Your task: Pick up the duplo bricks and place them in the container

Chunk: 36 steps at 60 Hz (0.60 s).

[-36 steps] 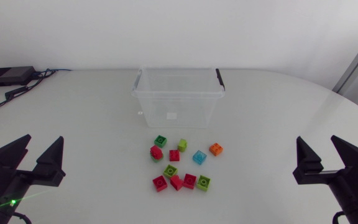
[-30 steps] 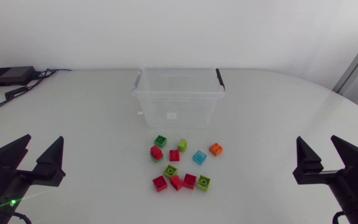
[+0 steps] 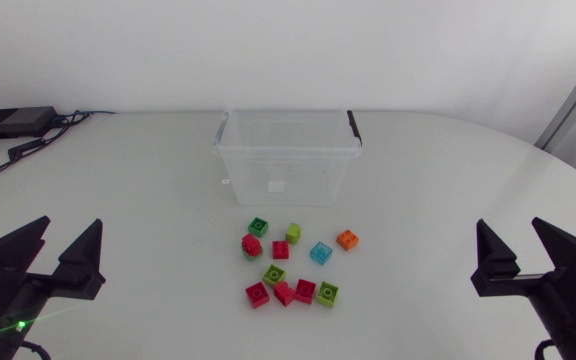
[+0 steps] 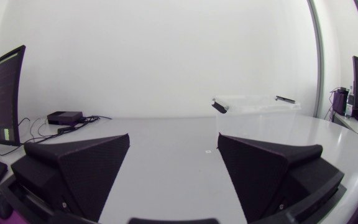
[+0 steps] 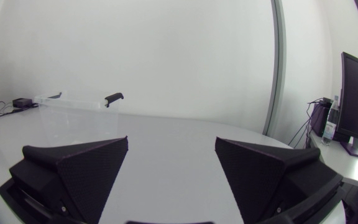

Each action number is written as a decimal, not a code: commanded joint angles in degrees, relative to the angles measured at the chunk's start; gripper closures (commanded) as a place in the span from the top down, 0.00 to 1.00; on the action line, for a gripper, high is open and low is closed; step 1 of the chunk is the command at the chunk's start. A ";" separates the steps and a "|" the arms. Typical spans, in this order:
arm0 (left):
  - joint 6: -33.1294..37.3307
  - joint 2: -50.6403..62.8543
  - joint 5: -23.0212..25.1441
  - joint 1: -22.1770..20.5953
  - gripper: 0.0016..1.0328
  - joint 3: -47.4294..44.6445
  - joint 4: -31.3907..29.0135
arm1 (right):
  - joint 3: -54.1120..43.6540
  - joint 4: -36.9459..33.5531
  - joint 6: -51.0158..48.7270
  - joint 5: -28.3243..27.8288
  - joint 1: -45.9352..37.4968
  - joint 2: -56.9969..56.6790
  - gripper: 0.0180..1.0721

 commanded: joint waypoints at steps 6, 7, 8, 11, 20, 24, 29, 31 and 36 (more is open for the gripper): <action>-0.77 2.58 -0.23 0.44 0.96 3.93 0.34 | -0.09 -0.06 -0.16 0.23 0.44 -0.21 0.96; -0.77 4.25 -0.23 0.36 0.96 4.81 0.60 | -0.01 -0.15 -0.16 0.23 0.44 -0.12 0.96; -0.77 4.43 -0.23 0.36 0.96 4.90 0.69 | 0.17 -0.23 -0.16 0.14 0.44 -0.03 0.96; -0.77 9.70 -0.23 0.18 0.96 7.62 1.04 | 0.61 -0.15 -0.16 0.14 0.53 0.23 0.96; -1.30 22.44 -0.14 -0.35 0.96 14.56 1.57 | 2.46 1.00 -0.16 -0.04 1.50 3.75 0.96; -1.30 26.84 -0.14 -1.14 0.95 17.20 0.60 | 5.18 1.44 -0.16 -0.30 1.85 8.49 0.96; -1.30 35.54 -0.14 -4.30 0.94 22.03 -3.70 | 10.45 1.26 -0.07 -0.92 2.46 19.22 0.95; -1.30 38.97 -0.14 -5.18 0.94 23.70 -4.85 | 11.95 1.00 0.02 -1.00 2.64 22.82 0.95; -1.21 45.38 -0.14 -6.50 0.94 26.61 -6.69 | 15.02 0.73 0.63 -1.00 3.34 29.23 0.95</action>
